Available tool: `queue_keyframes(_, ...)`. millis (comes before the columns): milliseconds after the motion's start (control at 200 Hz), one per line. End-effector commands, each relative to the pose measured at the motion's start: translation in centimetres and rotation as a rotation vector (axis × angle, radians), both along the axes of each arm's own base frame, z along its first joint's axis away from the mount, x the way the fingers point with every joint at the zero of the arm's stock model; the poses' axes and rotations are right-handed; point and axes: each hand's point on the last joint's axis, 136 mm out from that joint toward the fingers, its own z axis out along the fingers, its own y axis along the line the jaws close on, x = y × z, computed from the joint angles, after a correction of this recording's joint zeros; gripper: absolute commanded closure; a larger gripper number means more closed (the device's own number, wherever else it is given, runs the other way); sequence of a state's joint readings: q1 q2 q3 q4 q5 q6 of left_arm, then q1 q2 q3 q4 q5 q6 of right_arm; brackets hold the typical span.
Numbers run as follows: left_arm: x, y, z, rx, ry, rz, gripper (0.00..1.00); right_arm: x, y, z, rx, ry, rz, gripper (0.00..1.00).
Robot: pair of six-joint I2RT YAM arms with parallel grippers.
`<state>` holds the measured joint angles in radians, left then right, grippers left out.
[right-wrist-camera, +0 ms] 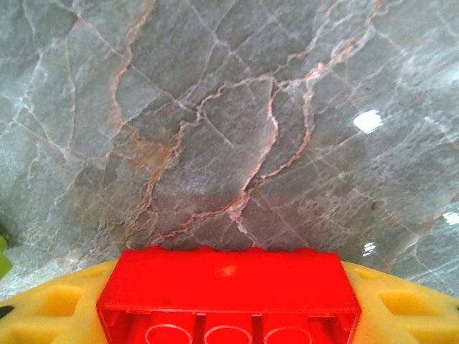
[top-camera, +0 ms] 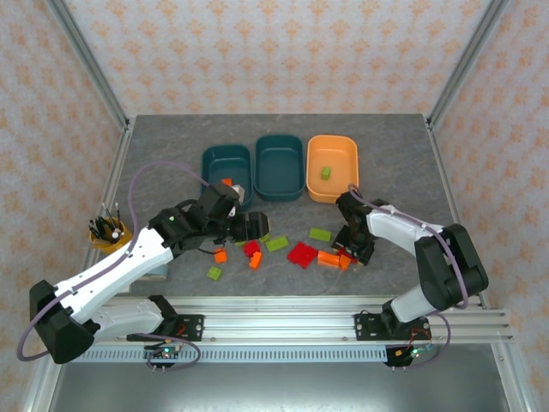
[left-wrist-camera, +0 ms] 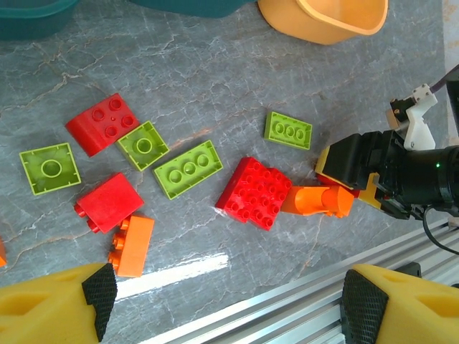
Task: Sort the legos into containers by color
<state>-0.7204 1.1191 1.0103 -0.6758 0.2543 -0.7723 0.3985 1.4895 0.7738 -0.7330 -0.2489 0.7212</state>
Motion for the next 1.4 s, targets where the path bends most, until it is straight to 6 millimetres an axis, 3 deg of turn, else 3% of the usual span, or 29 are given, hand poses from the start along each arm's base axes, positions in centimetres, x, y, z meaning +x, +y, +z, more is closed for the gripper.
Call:
queue_keyframes(0,0.3,-0.1,0.7,-0.026,-0.028,0.029,0.15,1.5,0.2,0.3,0.015,-0.09,-0.011,0.44)
queue_keyframes(75,0.7,0.1,1.4,-0.026,-0.041,0.048,0.15,2.3,0.2,2.4,0.001,-0.139,0.015,0.45)
queue_keyframes(180,1.9,0.7,3.3,-0.022,-0.063,0.095,0.14,4.1,1.5,7.0,-0.027,-0.244,0.111,0.45)
queue_keyframes(315,4.6,2.2,5.5,-0.051,-0.075,0.179,0.14,6.9,6.1,12.1,-0.017,-0.359,0.249,0.45)
queue_keyframes(495,8.9,5.0,7.7,-0.061,-0.097,0.281,0.13,11.8,12.9,15.2,0.021,-0.43,0.362,0.45)
queue_keyframes(626,12.0,6.6,8.0,-0.062,-0.114,0.343,0.13,15.9,16.0,15.3,0.019,-0.455,0.397,0.45)
queue_keyframes(771,14.8,7.1,7.6,-0.099,-0.119,0.37,0.13,20.0,18.5,12.9,0.005,-0.431,0.429,0.45)
queue_keyframes(976,16.2,6.8,6.6,-0.095,-0.119,0.36,0.13,24.5,19.5,9.7,-0.011,-0.412,0.413,0.45)
queue_keyframes(1106,16.3,6.6,6.1,-0.098,-0.11,0.352,0.14,26.3,20.3,7.9,0.001,-0.408,0.425,0.43)
queue_keyframes(1251,16.0,6.7,5.3,-0.084,-0.095,0.347,0.14,27.0,20.3,4.8,-0.007,-0.341,0.422,0.42)
queue_keyframes(1396,15.4,7.0,4.9,-0.066,-0.084,0.345,0.14,27.4,20.2,3.5,-0.007,-0.324,0.418,0.31)
